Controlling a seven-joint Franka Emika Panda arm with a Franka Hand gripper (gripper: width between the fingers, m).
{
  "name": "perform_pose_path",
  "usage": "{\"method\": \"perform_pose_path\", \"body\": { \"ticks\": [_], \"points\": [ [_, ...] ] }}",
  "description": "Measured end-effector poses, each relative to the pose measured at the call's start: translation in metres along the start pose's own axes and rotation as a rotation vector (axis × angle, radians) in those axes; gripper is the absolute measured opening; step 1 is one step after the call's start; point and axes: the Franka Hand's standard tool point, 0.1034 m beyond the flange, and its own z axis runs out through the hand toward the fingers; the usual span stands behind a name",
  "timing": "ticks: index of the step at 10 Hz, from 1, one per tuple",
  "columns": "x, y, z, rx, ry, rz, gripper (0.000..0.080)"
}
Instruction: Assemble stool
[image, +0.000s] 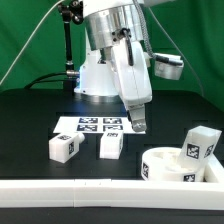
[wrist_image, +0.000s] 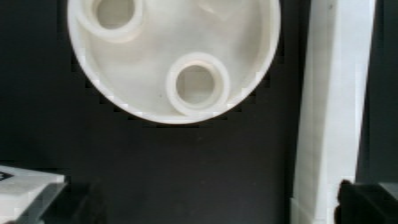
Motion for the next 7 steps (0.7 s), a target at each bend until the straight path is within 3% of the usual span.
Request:
{"method": "perform_pose_path", "body": {
  "ticks": [1,3,7],
  "points": [
    [0.006,0.003,0.001,-0.023,0.011,-0.150,0.0648],
    [0.014,0.010,0.002,-0.102,0.006,-0.378,0.0648],
    [0.016,0.010,0.004,-0.105,-0.003,-0.567,0.0648]
  ]
}}
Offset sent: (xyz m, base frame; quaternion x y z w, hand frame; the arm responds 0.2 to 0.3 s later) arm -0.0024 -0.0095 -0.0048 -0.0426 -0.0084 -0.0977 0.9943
